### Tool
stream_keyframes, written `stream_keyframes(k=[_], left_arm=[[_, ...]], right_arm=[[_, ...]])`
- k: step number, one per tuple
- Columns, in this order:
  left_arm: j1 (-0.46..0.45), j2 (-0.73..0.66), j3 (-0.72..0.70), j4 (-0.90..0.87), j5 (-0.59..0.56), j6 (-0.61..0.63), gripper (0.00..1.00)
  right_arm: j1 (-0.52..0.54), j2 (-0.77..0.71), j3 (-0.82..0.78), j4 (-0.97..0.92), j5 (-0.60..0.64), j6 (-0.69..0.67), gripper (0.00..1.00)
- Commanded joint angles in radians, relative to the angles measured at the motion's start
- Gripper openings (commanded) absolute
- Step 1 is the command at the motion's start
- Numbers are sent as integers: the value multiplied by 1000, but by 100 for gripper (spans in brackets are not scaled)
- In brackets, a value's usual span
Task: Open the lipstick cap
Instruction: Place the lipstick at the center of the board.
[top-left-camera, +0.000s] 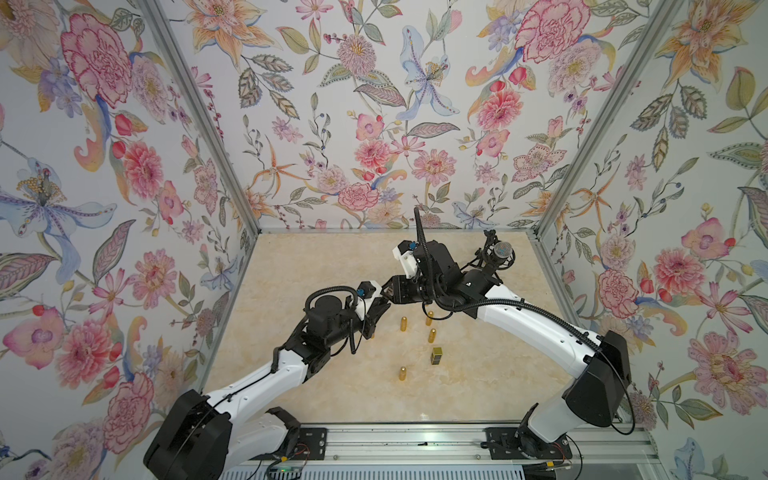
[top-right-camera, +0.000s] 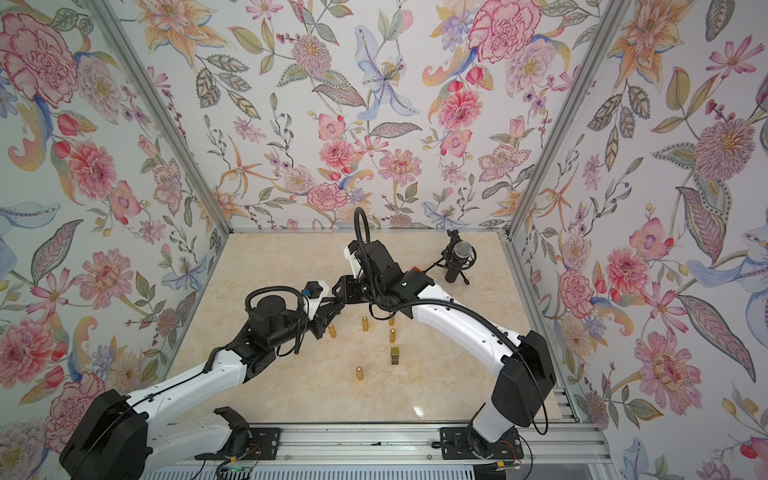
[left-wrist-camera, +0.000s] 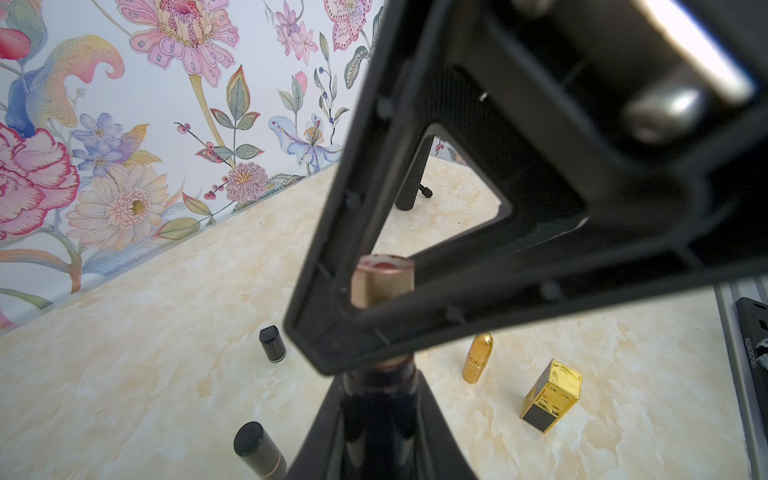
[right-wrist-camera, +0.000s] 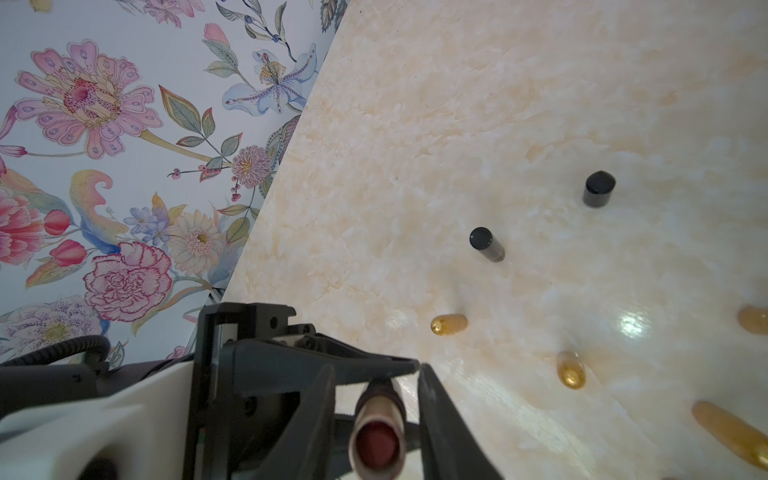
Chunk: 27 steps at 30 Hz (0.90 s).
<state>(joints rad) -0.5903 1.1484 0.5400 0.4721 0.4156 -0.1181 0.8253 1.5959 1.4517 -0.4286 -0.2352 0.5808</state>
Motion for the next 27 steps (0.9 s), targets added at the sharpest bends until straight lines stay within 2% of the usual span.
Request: stream_keyframes(k=[1, 8, 10, 18, 21, 22, 24, 25, 27], left_arm=[[-9, -4, 30, 14, 5, 15, 3], [-8, -3, 31, 14, -6, 14, 3], [-8, -1, 30, 12, -11, 14, 3], [-9, 3, 30, 14, -16, 11, 7], [-8, 1, 33, 11, -20, 11, 22], [-8, 1, 35, 8, -21, 11, 34], [-8, -4, 39, -2, -27, 12, 70], [-8, -7, 39, -8, -34, 11, 81], [-8, -20, 34, -17, -45, 7, 88]], right_arm=[[1, 16, 17, 5, -12, -4, 33], [-8, 11, 21, 5, -16, -7, 27], [-12, 9, 22, 5, -22, -10, 22], [-19, 6, 32, 5, -33, -9, 21], [-20, 7, 39, 5, -31, -7, 21], [-21, 7, 42, 6, -31, -9, 21], [-26, 9, 45, 6, -23, -9, 21], [-33, 11, 47, 5, -18, -8, 21], [-46, 14, 51, 4, -8, -9, 21]])
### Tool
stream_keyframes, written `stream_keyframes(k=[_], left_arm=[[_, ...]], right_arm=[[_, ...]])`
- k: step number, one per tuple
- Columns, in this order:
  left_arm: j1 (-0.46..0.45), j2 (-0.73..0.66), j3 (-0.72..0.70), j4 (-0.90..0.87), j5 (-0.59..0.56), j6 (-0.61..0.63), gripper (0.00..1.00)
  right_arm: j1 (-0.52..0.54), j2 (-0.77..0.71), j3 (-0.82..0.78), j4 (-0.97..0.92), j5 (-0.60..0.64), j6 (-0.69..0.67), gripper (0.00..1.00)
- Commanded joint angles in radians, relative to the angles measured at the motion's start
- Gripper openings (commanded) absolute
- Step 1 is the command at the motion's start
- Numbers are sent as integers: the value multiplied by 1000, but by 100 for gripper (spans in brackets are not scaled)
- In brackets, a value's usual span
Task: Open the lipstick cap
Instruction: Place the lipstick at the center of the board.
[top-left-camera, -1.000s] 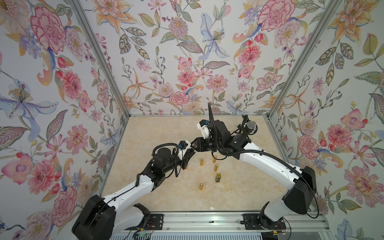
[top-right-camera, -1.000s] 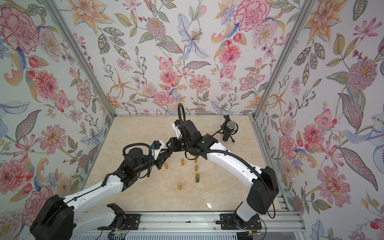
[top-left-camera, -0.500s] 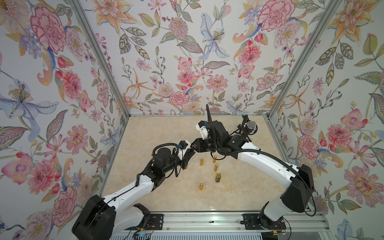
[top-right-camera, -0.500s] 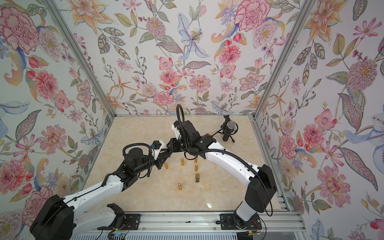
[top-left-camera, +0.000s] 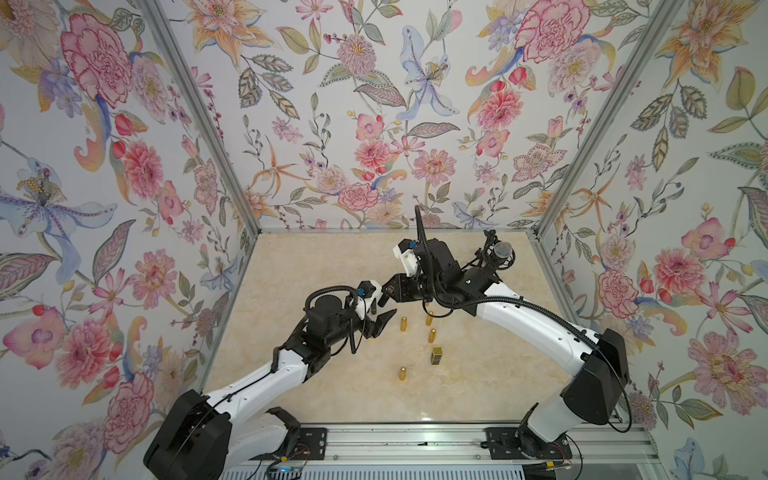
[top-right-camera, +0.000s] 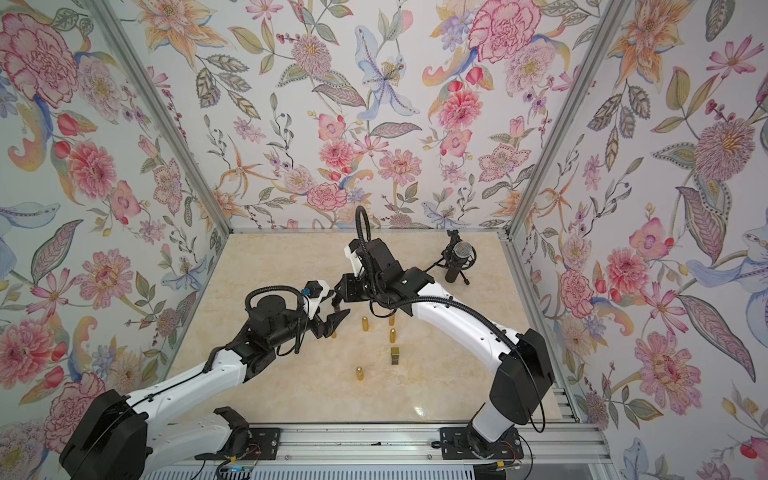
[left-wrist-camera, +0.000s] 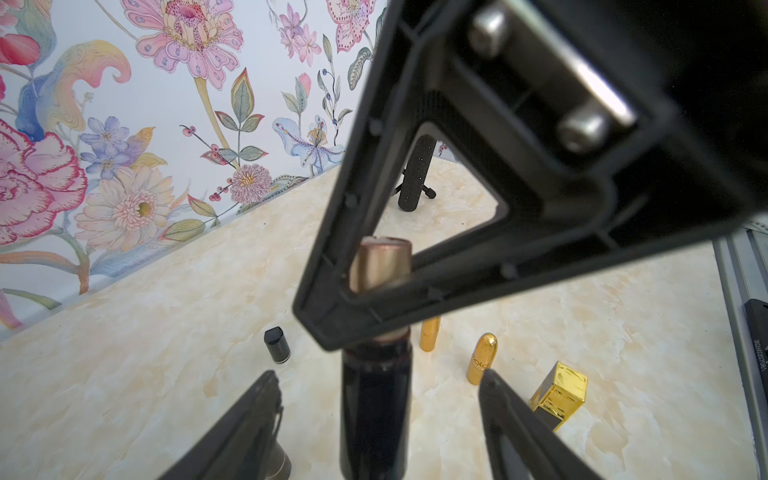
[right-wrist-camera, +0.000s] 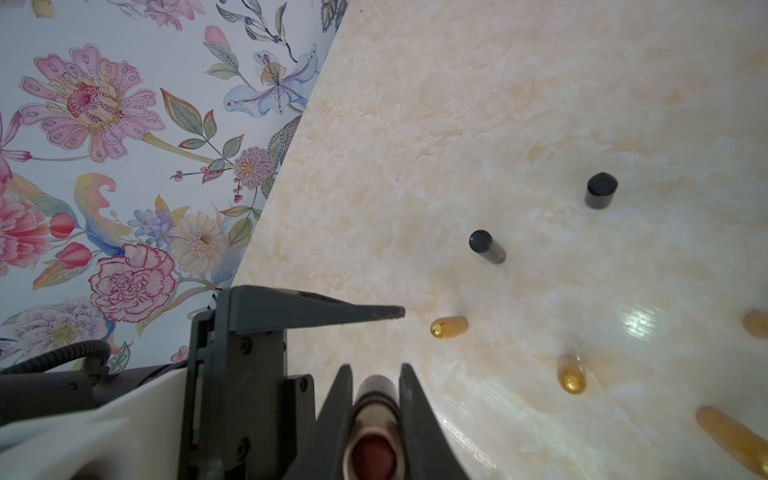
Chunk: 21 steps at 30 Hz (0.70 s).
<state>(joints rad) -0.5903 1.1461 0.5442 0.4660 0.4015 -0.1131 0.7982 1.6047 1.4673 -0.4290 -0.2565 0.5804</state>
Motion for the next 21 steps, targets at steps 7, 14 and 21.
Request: stream_keyframes(k=[7, 14, 21], left_arm=[[-8, -92, -9, -66, -138, -75, 99], [-4, -134, -16, -163, -290, -147, 99], [13, -120, -23, -166, -349, -172, 99]], right_arm=[[-91, 63, 61, -16, 152, -74, 20], [-141, 205, 116, -34, 332, -154, 21], [-143, 387, 202, -37, 387, -171, 20]])
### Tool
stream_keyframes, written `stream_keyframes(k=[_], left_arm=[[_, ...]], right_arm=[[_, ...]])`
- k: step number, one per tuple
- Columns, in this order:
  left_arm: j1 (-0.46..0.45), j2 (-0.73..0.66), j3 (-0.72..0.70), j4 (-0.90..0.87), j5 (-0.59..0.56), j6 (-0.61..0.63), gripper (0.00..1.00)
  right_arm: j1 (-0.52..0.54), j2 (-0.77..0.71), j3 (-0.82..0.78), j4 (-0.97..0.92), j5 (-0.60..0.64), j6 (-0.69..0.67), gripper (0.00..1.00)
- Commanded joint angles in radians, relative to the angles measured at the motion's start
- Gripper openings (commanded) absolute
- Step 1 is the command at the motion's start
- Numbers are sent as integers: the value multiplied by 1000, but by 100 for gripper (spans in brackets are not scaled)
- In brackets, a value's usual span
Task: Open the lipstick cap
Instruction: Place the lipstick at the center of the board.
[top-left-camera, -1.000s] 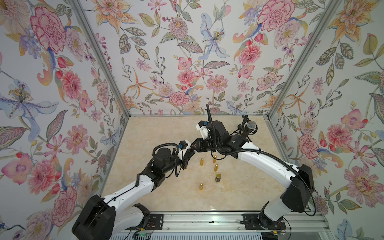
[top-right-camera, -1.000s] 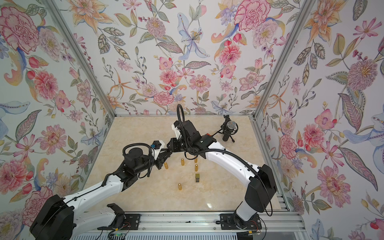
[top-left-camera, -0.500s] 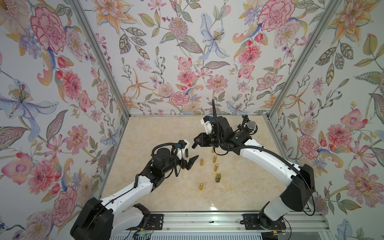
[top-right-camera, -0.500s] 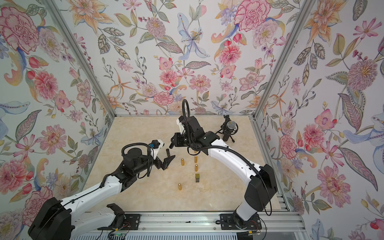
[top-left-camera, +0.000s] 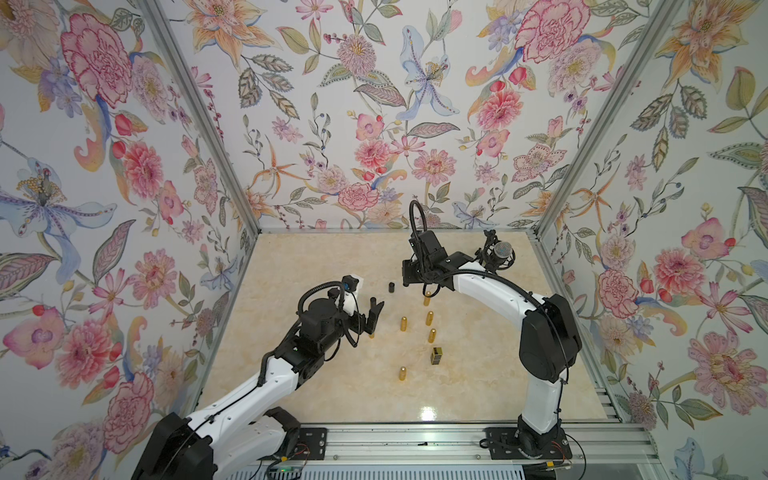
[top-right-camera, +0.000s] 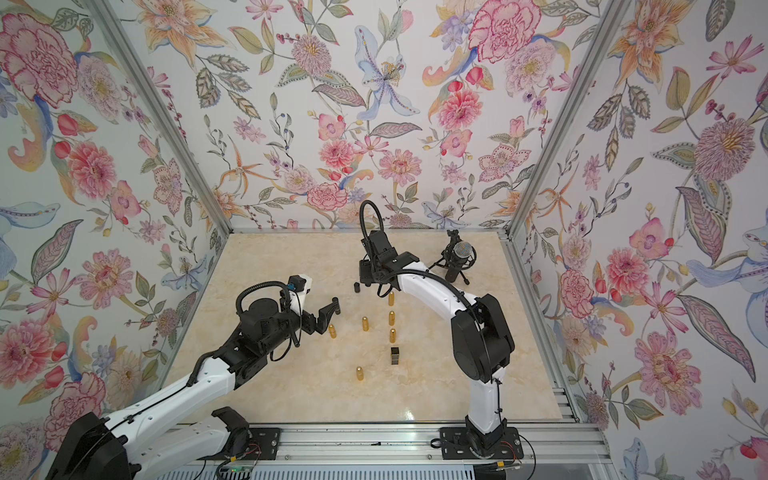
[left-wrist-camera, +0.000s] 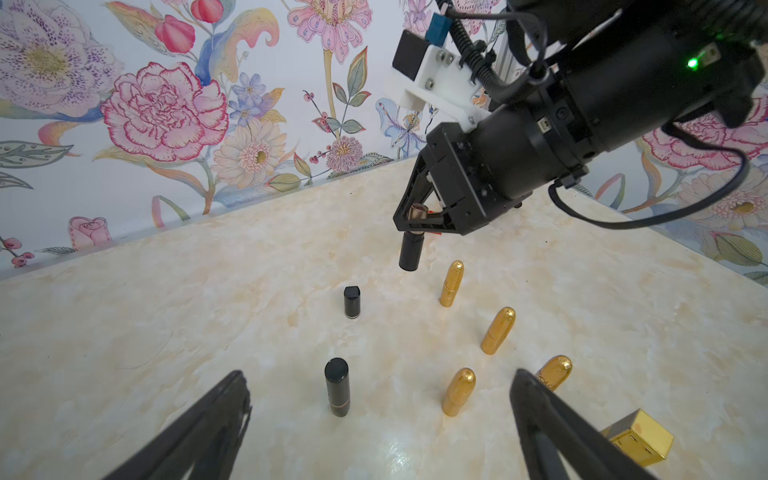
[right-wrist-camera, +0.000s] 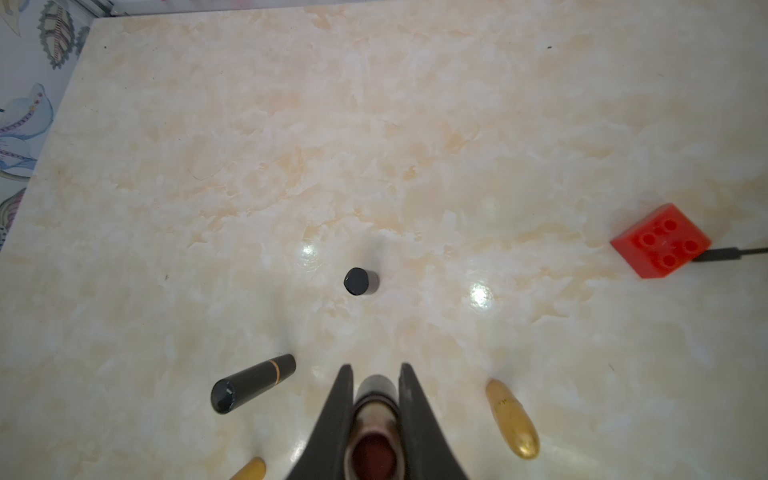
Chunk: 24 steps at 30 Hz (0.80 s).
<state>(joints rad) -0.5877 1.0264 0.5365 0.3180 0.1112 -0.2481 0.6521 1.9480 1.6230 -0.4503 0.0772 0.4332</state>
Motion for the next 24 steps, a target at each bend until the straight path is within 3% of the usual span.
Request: stream_keyframes(k=[1, 12, 24], left_arm=[[12, 4, -16, -17, -66, -42, 99], [20, -3, -29, 23, -93, -63, 99], [22, -32, -60, 46, -111, -68, 99]], right_arm=[[3, 64, 55, -15, 59, -22, 20], [11, 237, 140, -6, 150, 0, 21], [35, 298, 156, 39, 199, -2, 21]])
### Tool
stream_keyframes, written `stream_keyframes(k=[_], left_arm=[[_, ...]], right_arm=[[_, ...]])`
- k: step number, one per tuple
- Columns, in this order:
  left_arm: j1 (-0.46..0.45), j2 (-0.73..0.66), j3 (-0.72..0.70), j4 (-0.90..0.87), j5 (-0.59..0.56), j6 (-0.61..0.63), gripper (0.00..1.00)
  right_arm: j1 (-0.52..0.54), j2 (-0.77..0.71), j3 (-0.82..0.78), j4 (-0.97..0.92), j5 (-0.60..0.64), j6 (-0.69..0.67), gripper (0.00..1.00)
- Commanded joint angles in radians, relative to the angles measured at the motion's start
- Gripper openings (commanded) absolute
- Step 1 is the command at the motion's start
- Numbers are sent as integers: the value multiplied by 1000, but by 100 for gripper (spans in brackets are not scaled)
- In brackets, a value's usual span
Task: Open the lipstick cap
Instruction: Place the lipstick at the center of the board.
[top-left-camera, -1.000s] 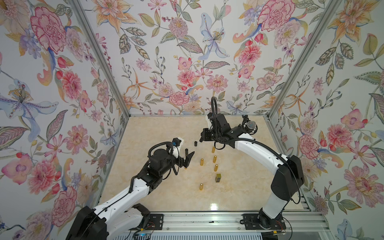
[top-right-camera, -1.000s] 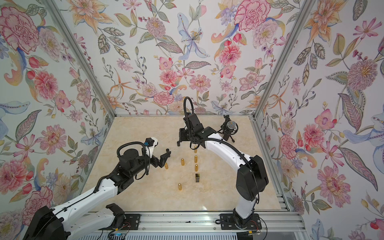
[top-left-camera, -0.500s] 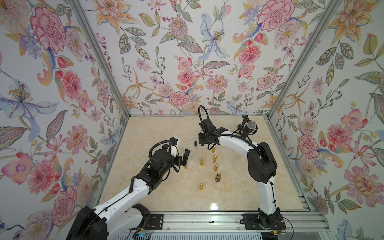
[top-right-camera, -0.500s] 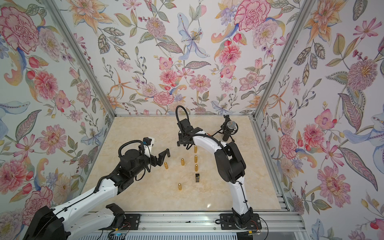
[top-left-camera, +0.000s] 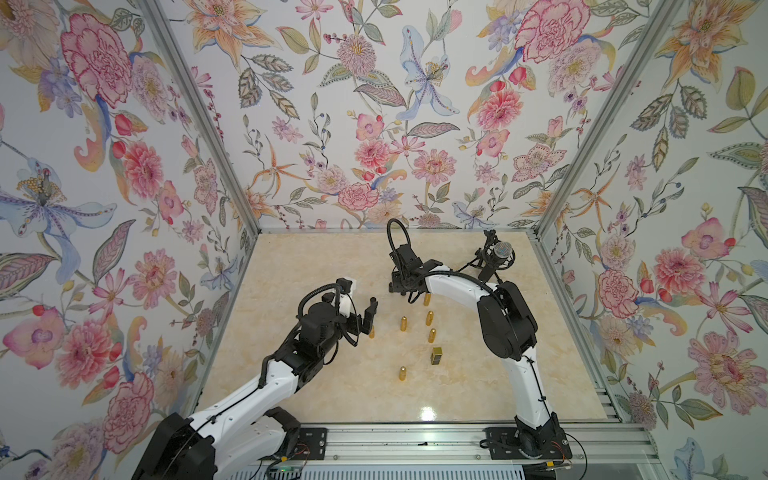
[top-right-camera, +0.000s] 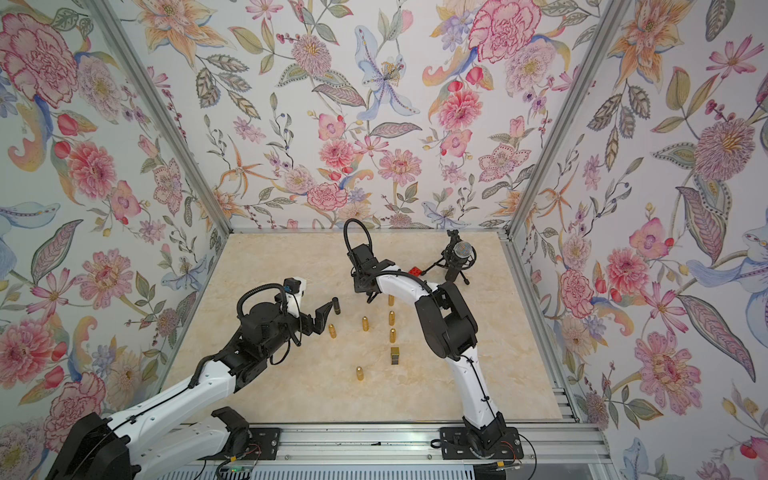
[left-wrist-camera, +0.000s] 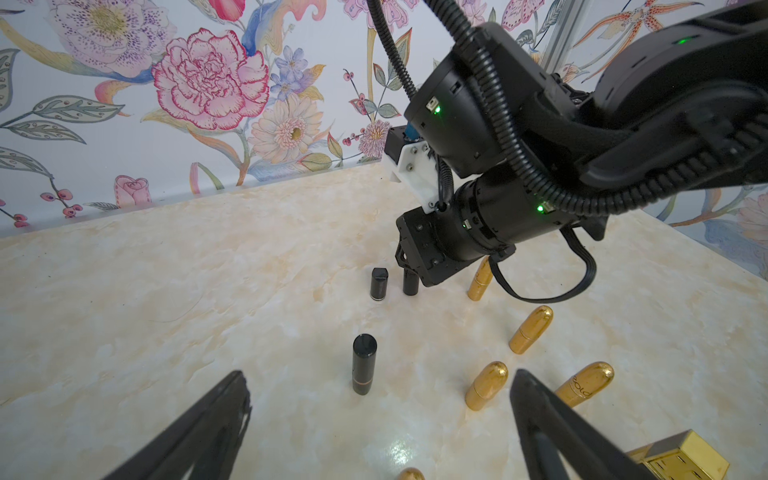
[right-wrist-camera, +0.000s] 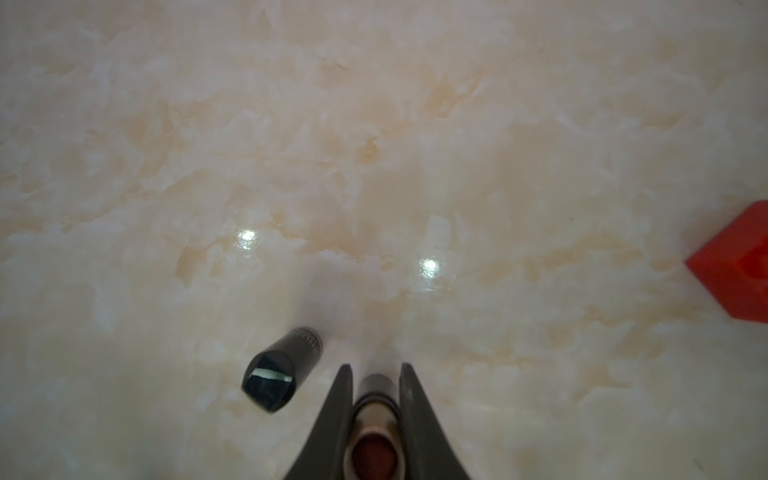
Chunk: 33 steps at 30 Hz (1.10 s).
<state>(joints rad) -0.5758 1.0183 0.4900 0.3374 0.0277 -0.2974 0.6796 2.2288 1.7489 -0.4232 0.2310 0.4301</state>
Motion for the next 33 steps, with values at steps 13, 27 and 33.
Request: stream_keyframes(k=[13, 27, 33], left_arm=[[14, -26, -18, 17, -31, -3, 99], [22, -31, -10, 5, -5, 1, 99], [22, -21, 10, 4, 22, 21, 99]], right_arm=[[9, 24, 19, 35, 32, 10, 24], [8, -31, 6, 37, 45, 21, 37], [-2, -150, -56, 35, 48, 16, 42]])
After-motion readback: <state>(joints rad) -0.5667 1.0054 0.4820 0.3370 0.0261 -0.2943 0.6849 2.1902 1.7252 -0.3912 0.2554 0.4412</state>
